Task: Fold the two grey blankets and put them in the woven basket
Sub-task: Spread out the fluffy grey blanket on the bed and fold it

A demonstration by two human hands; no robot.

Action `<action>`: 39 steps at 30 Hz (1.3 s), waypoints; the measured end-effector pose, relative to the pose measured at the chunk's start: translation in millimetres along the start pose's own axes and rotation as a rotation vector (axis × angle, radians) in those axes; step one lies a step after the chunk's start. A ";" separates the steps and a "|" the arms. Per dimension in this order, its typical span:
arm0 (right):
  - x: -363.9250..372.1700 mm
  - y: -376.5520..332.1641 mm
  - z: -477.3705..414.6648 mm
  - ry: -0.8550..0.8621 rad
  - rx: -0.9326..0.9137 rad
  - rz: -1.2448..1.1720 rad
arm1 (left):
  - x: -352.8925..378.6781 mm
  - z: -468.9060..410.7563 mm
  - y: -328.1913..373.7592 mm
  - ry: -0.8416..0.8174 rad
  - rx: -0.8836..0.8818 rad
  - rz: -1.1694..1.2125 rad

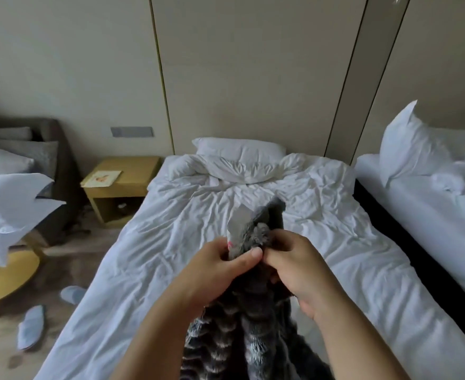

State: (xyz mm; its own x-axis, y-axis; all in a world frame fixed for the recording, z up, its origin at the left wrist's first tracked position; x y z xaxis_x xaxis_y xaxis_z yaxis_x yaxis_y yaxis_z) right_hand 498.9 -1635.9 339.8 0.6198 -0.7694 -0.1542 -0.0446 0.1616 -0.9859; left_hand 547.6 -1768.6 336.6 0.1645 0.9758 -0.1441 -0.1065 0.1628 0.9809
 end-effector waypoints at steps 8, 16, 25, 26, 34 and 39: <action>-16.4 -15.2 -9.9 0.159 0.009 0.315 | -20.6 -8.2 7.9 0.293 0.090 -0.283; -25.2 15.8 -1.5 -0.164 0.271 0.370 | -45.6 -19.5 7.9 0.444 0.268 0.379; -64.4 -11.3 -4.6 0.264 -0.113 -0.601 | -69.1 -13.1 9.8 0.515 0.210 0.435; -69.9 -10.9 -5.3 0.285 -0.114 -0.665 | -70.6 -11.5 9.1 0.529 0.200 0.440; -84.6 -18.1 2.6 0.311 -0.303 -0.309 | -71.0 -5.2 10.5 0.521 0.150 0.235; -63.2 -20.5 8.3 -0.113 -0.264 -0.687 | -67.5 -7.7 0.4 0.513 0.102 0.249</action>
State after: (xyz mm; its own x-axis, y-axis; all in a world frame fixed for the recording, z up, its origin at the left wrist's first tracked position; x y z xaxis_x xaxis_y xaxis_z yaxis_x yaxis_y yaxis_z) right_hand 467.1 -1585.5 370.3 0.6518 -0.5734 0.4963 0.2039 -0.4979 -0.8429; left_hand 528.9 -1833.3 345.7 -0.3526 0.9329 0.0726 0.0181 -0.0708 0.9973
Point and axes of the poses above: each hand's wrist, its own z-axis away from the middle knuckle, its own x-axis out of the palm, y = z × x, the point moved 5 cm from there along -z, towards the middle knuckle, and after that the axes turned 14 degrees about -y, right-handed, at the moved point
